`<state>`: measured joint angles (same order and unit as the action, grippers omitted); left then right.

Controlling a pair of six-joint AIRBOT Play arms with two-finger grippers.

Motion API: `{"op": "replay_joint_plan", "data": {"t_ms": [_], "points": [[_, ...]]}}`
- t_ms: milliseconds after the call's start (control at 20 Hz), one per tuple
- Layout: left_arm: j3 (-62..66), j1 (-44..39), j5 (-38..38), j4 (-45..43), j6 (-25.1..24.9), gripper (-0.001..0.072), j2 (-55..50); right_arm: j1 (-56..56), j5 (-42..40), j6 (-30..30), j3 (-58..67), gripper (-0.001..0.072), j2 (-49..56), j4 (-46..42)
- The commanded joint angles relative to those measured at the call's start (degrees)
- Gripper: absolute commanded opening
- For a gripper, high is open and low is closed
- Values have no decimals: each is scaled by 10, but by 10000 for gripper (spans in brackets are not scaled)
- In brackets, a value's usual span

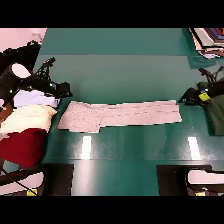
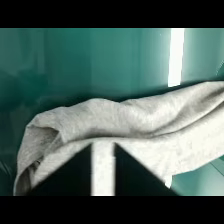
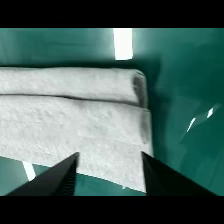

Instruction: Fold the shirts.

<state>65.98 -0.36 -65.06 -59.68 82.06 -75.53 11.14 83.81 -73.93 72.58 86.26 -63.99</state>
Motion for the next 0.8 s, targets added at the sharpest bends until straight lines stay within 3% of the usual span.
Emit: {"op": "replay_joint_plan", "data": {"t_ms": [0, 200, 450, 500, 650, 750], "points": [[14, -9, -26, 32, -6, 23, -4, 68, 11, 54, -28, 512, 14, 33], [14, -75, 22, 40, -1, 22, -7, 102, 2, 109, -78, 512, 47, 87], [11, -165, 95, 41, 35, 22, -21, 59, 15, 130, -83, 508, 113, 145], [11, -184, 107, 44, 37, 22, -29, 47, 10, 132, -83, 468, 118, 144], [12, -235, 148, 69, 50, 22, -67, 26, 24, 151, -67, 80, 116, 145], [12, -262, 181, 93, 50, 22, -100, 15, 58, 151, -34, 27, 103, 149]]}}
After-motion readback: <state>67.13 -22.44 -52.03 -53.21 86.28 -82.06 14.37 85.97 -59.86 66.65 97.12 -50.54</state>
